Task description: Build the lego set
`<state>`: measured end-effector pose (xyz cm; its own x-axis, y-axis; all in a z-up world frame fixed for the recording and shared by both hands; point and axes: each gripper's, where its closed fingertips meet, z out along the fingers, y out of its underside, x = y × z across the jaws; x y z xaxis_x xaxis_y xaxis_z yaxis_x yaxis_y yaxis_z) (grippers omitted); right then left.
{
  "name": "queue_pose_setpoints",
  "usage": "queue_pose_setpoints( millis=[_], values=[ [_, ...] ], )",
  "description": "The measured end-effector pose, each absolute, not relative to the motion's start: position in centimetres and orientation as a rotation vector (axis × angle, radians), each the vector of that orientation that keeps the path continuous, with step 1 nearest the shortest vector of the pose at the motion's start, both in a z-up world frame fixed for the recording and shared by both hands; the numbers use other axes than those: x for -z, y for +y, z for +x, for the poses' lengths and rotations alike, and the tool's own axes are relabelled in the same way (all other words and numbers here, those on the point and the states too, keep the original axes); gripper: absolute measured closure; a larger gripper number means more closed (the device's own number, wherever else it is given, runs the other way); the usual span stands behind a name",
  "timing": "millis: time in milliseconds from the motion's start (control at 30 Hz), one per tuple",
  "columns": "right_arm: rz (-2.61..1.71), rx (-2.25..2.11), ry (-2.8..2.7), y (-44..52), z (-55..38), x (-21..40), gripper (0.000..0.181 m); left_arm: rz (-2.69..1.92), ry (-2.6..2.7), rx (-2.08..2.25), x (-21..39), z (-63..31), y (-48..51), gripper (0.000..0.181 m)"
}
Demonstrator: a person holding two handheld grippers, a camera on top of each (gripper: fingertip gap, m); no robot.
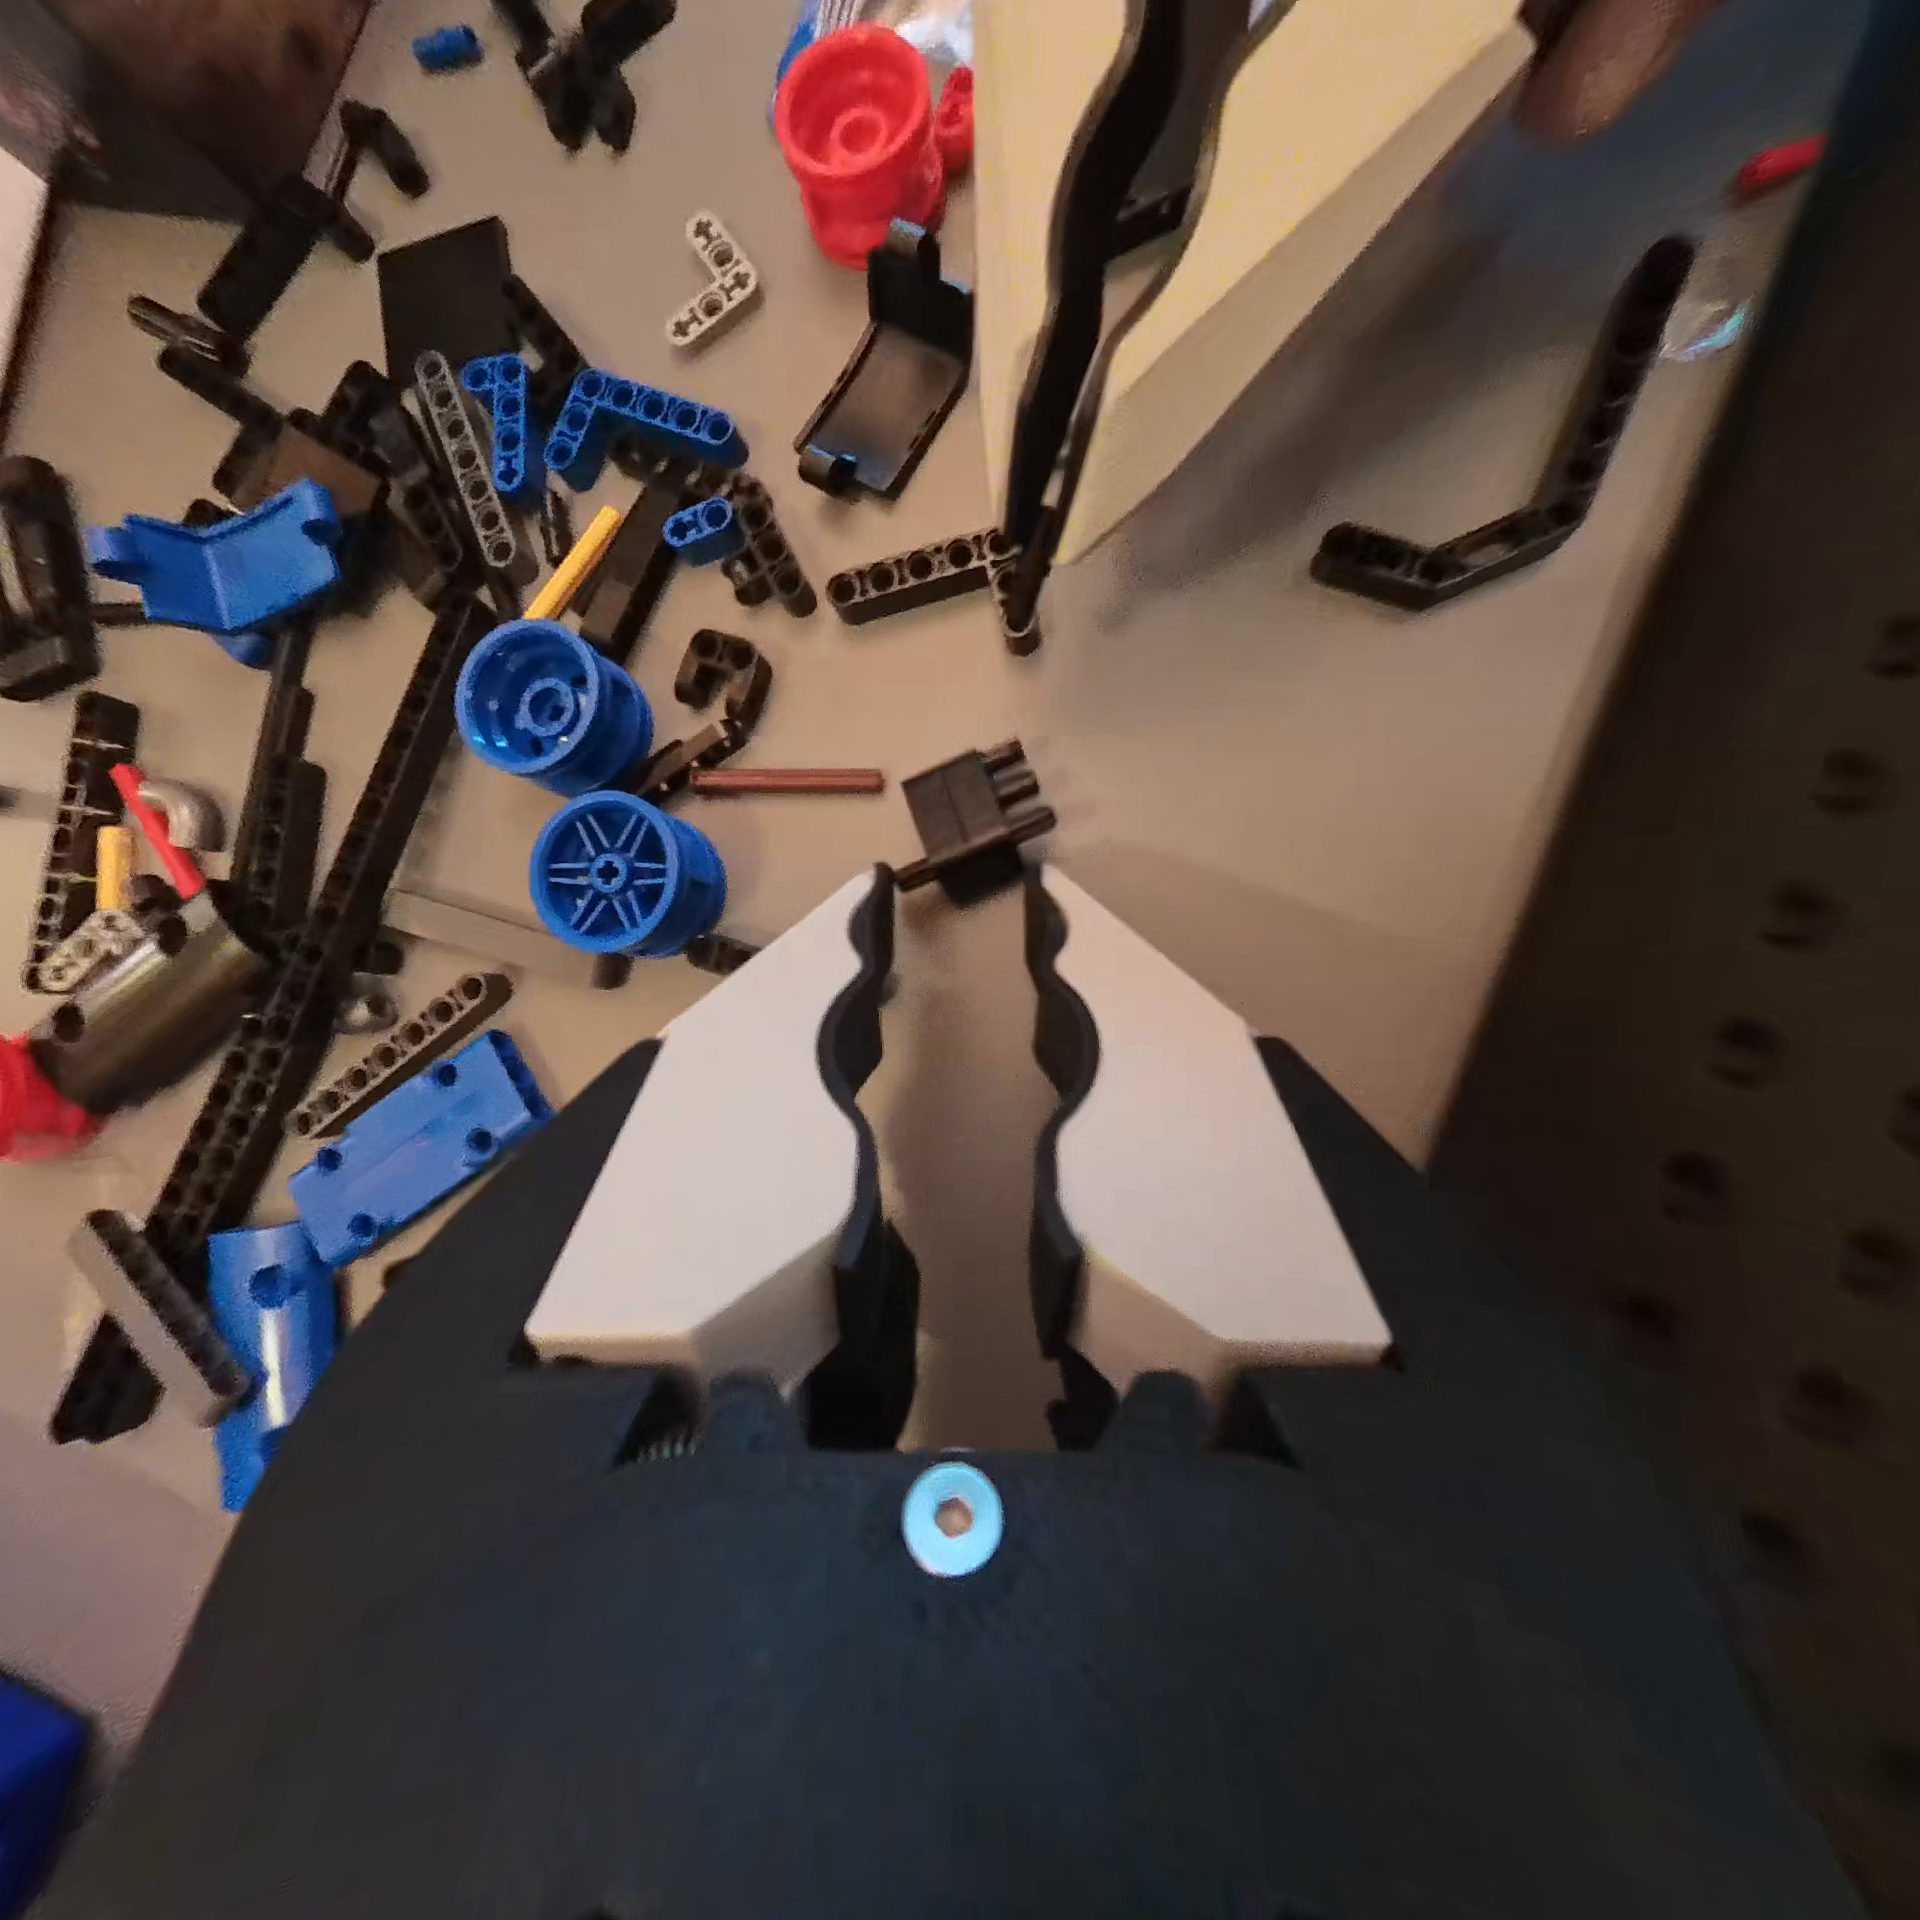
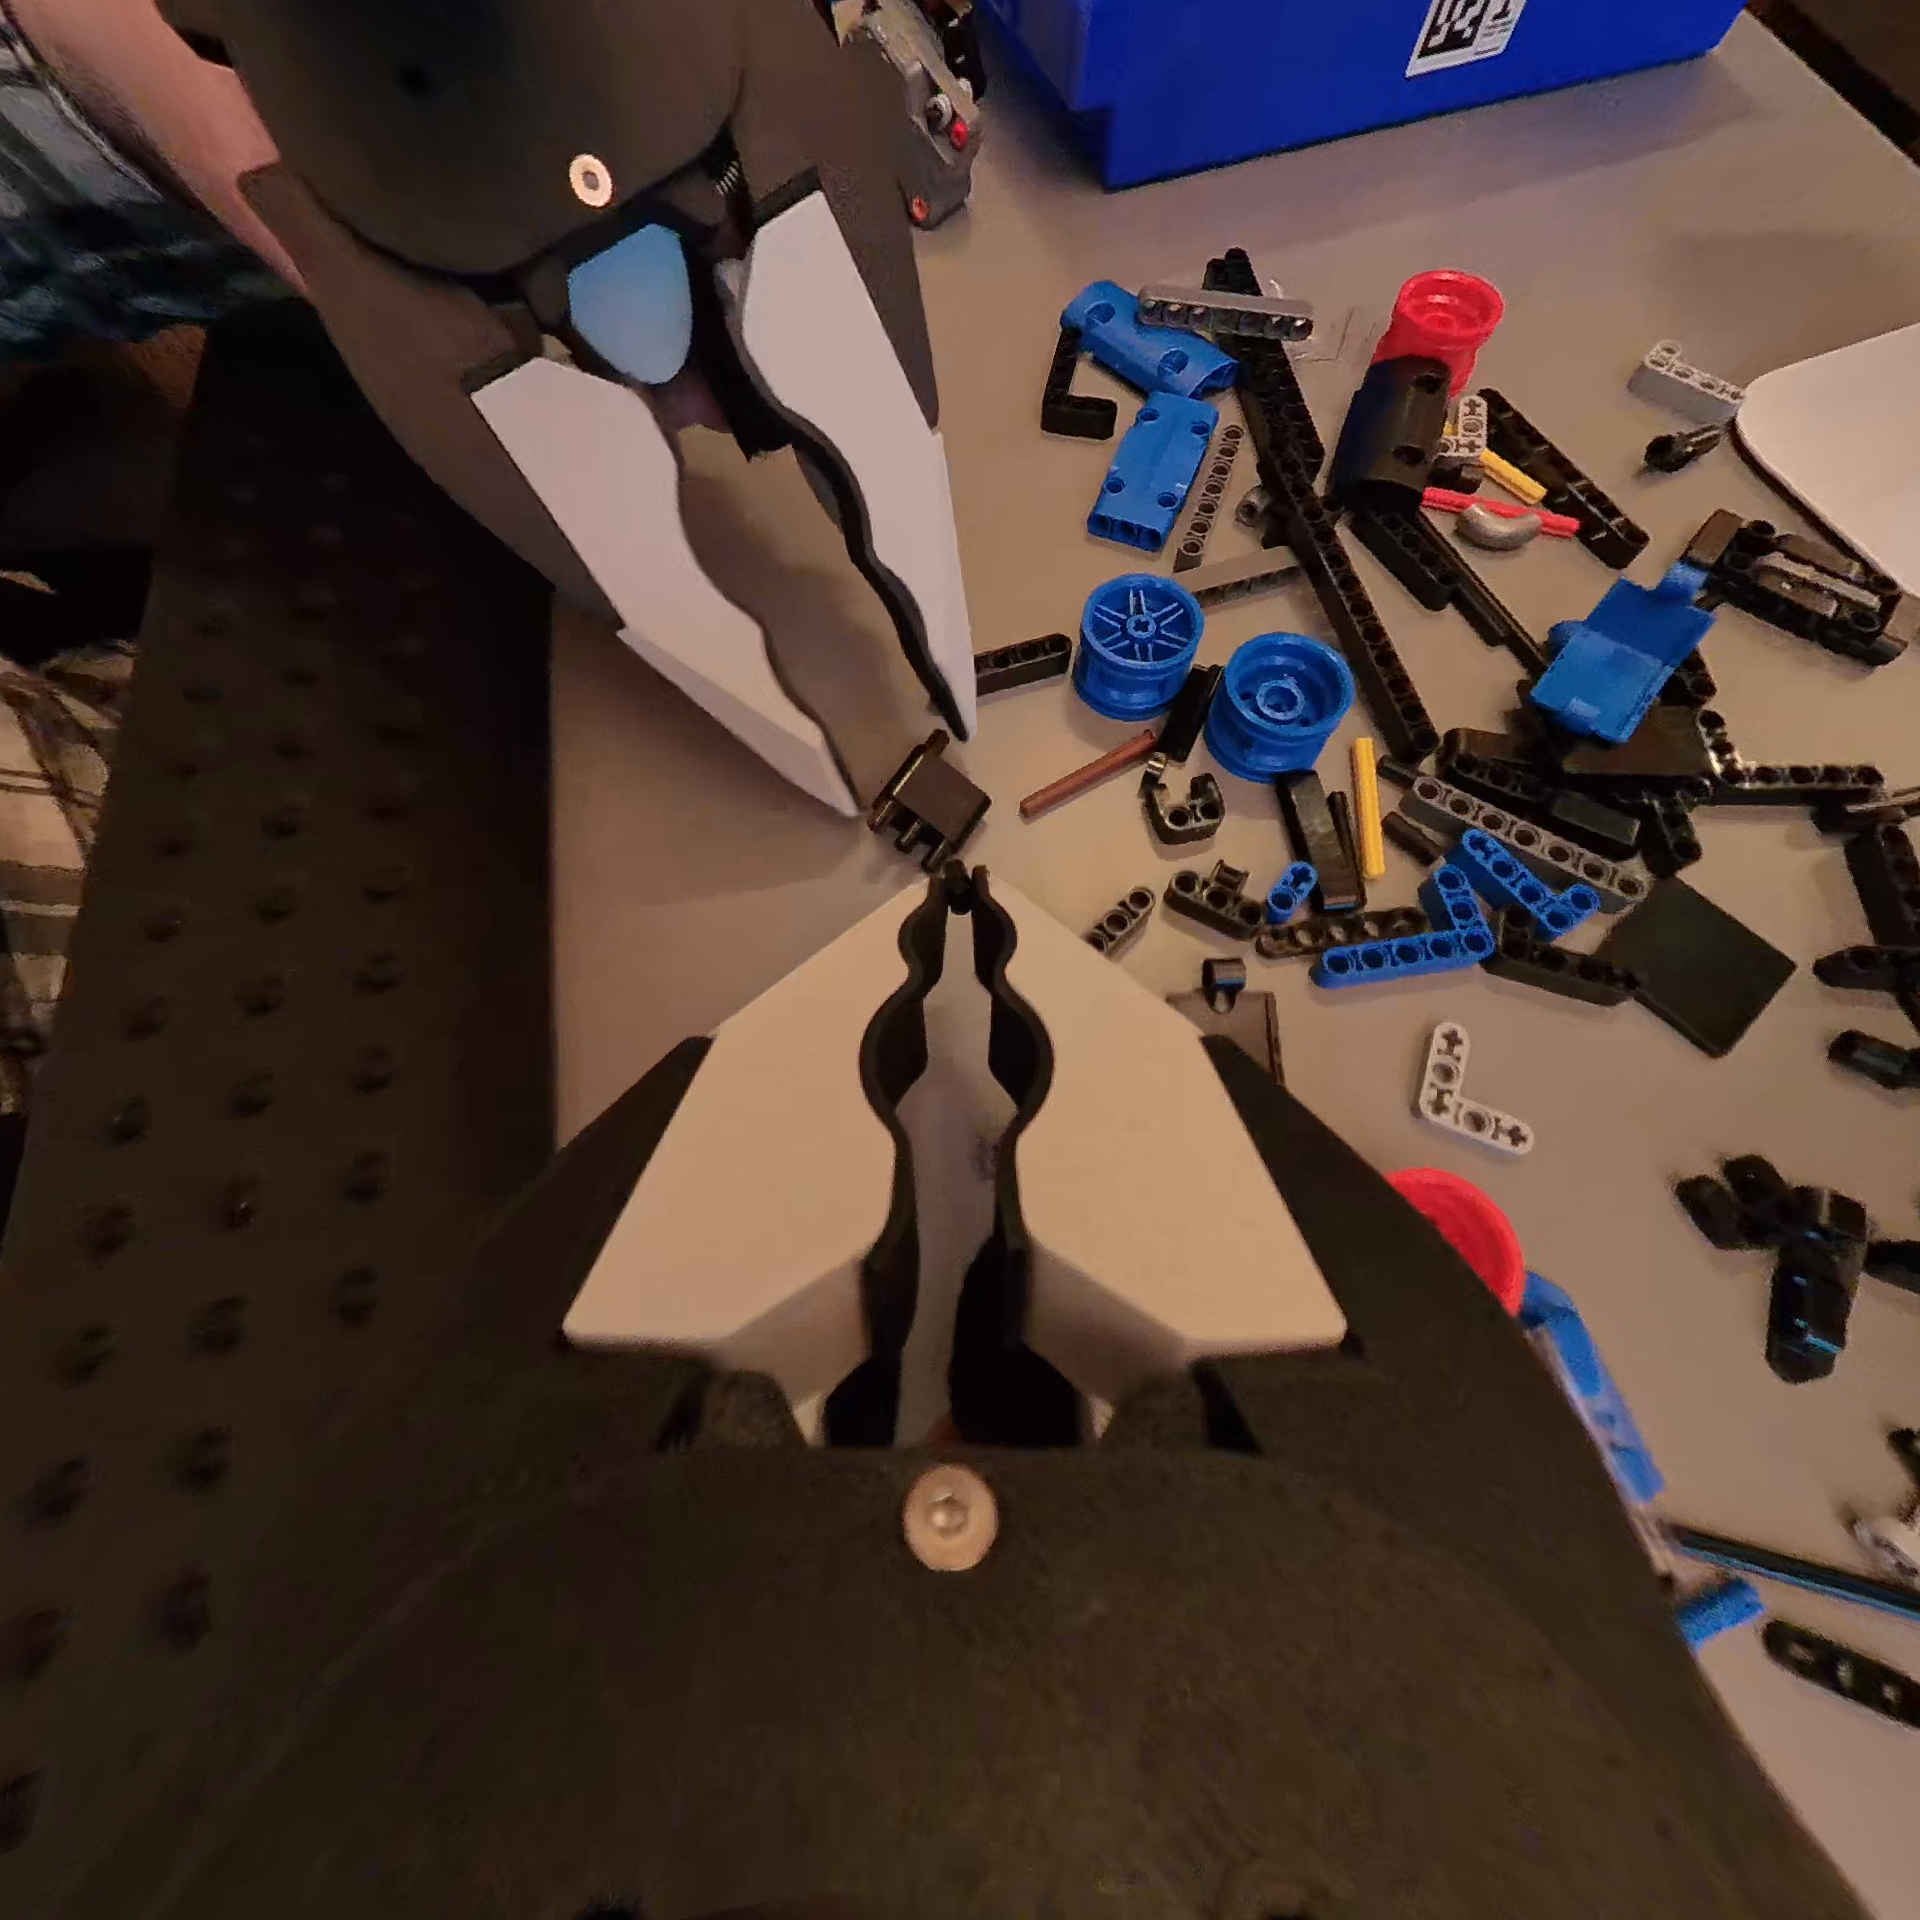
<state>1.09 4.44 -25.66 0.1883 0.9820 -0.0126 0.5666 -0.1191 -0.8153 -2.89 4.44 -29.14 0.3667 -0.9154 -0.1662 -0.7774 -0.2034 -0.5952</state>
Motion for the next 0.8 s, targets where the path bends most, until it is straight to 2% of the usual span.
queue_pose_setpoints(
  millis=[133,200,400,600,800],
  values=[
    [-1.797,-0.670,-1.530,5.4,-0.1,26.7,0.179,-1.943,1.608,0.241,29.5,-2.9,4.9,0.179],
    [-1.799,-0.653,-1.548,5.9,-0.5,26.9,0.179,-1.880,1.685,0.178,29.6,-3.2,5.6,0.179],
    [-1.830,-0.632,-1.569,7.0,-0.9,27.6,0.179,-1.848,1.718,0.301,29.1,-2.7,5.4,0.175],
    [-1.841,-0.713,-1.675,3.9,-1.3,28.6,0.179,-1.852,1.663,0.210,29.3,-3.4,6.9,0.178],
    [-1.828,-0.778,-1.628,3.4,-1.0,27.6,0.179,-1.915,1.564,0.250,28.6,-4.3,7.4,0.159]
  ],
)
